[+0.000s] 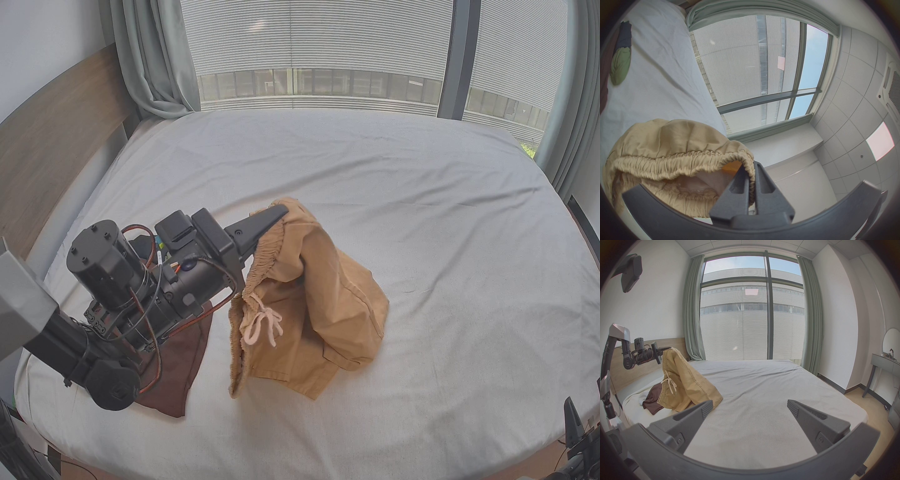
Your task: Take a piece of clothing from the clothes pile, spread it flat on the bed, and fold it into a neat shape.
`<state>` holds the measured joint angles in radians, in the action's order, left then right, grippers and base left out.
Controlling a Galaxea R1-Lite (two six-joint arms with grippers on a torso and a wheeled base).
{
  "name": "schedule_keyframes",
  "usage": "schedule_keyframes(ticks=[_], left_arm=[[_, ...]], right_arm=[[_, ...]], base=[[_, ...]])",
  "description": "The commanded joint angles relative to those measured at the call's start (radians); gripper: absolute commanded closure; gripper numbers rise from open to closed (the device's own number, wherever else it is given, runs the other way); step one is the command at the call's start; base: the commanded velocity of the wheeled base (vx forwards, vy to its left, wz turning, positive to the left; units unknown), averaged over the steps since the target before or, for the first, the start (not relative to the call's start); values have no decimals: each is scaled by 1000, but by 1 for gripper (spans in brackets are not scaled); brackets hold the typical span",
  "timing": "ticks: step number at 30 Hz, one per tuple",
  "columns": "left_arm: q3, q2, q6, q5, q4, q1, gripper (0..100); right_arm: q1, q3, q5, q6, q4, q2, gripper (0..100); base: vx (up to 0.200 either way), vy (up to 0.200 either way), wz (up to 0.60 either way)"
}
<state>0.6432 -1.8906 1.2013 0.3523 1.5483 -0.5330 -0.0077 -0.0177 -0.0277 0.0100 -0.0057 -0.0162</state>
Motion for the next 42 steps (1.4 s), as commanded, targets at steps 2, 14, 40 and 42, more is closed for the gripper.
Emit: schedule_keyframes(ticks=[2, 14, 40, 42], left_arm=[[-57, -8, -52, 2, 3, 21, 100], [-122, -127, -397, 4, 3, 90, 100], [-112, -131, -482, -9, 3, 131, 100], [-112, -116, -479, -9, 3, 136, 100]], right_arm=[[0, 18, 2, -1, 0, 10, 0], [0, 18, 2, -2, -2, 10, 0], [-5, 13, 0, -2, -26, 12, 0], [-11, -90, -6, -2, -85, 1, 0]], base=[[0, 0, 0], [0, 0, 0], [0, 0, 0], [0, 0, 0]])
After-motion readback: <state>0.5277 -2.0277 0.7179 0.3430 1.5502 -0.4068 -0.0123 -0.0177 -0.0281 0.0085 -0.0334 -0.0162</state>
